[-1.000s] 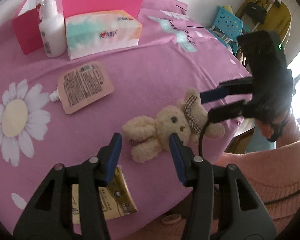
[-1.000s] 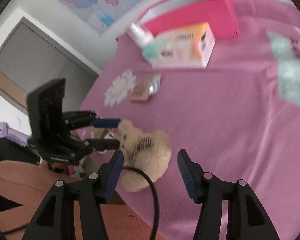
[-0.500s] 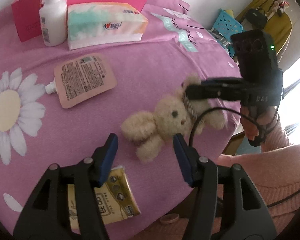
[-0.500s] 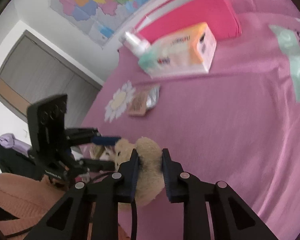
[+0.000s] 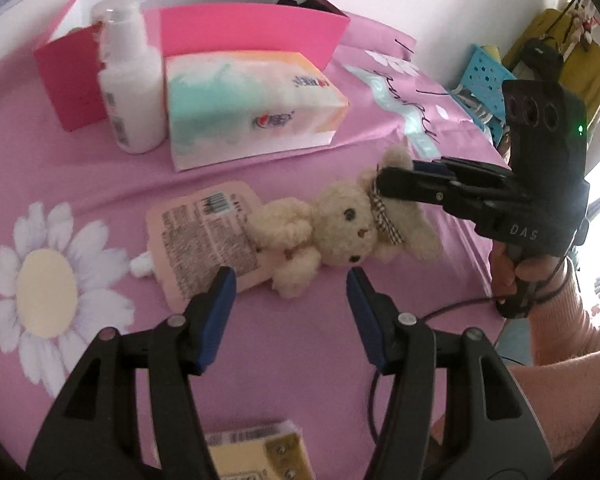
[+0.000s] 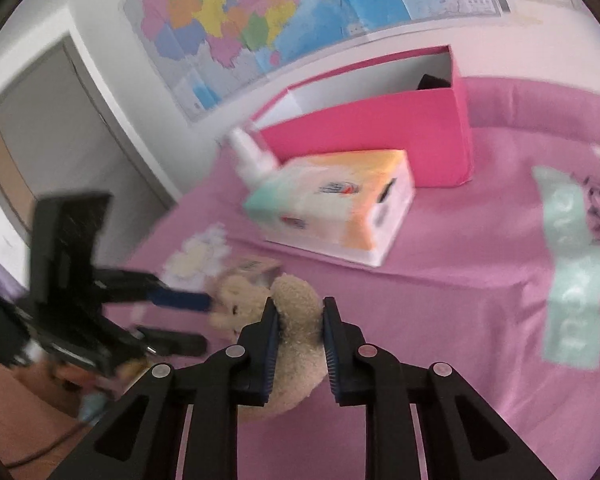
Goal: Organize soft objects
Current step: 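Lift the teddy bear, carry it into the pink box, release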
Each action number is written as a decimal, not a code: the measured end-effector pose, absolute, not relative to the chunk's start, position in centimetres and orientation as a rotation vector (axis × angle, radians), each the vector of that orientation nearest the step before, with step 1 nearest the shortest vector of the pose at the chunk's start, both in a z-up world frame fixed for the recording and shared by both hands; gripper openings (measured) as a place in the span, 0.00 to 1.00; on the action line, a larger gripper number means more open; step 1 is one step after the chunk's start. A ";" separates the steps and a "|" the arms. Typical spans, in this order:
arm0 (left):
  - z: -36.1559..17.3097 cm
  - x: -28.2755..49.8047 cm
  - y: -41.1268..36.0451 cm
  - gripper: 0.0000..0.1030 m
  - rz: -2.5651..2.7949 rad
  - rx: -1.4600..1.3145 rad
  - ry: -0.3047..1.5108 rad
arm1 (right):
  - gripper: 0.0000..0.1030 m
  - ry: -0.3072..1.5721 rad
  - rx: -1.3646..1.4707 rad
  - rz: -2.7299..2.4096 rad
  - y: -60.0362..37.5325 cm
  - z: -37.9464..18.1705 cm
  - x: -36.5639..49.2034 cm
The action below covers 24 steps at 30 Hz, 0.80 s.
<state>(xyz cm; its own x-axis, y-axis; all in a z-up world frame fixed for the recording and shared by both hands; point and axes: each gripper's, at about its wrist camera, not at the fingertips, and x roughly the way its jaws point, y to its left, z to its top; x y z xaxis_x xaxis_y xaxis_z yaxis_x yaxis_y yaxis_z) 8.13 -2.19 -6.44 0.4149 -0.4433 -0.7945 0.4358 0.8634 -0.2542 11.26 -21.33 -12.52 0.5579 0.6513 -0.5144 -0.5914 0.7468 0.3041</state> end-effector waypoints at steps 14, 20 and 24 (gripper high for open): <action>-4.1 8.6 -4.5 0.30 -0.593 0.016 0.936 | 0.19 0.600 0.197 0.801 -22.5 -10.2 11.1; 0.4 10.0 -4.2 0.30 -0.551 0.038 0.820 | 0.19 0.512 0.211 0.832 -23.0 -6.1 12.2; 3.1 12.7 -4.3 0.30 -0.491 0.071 0.757 | 0.19 0.449 0.212 0.841 -22.7 -3.1 14.7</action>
